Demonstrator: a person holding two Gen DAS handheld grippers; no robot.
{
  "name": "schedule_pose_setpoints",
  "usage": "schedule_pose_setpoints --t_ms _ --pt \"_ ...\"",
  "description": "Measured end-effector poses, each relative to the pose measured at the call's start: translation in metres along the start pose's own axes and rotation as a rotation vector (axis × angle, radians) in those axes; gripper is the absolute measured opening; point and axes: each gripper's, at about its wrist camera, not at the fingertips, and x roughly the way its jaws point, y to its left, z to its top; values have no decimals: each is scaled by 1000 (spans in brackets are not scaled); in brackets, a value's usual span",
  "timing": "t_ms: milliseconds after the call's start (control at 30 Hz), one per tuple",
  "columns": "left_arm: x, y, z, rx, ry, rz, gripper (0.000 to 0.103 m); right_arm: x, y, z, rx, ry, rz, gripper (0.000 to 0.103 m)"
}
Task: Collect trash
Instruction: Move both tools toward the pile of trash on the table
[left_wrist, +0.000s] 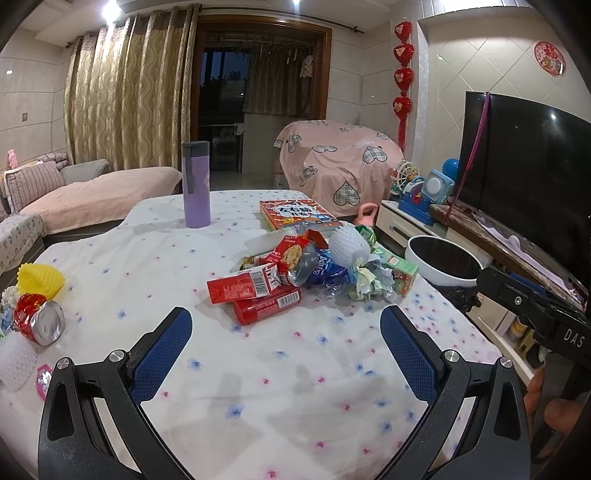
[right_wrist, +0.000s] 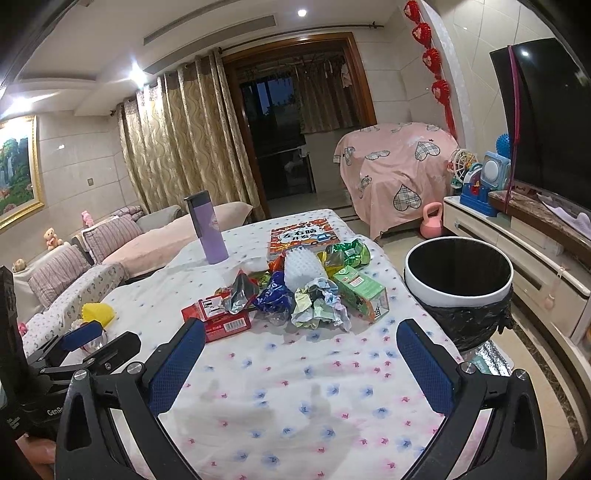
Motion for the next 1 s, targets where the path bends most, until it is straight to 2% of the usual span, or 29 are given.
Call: schedule_pose_setpoints --t_ms 600,1000 --pt "6 0 -2 -4 16 -4 103 4 0 -1 12 13 11 103" --pt "18 9 -3 -31 57 -10 103 10 -5 -2 24 35 26 103"
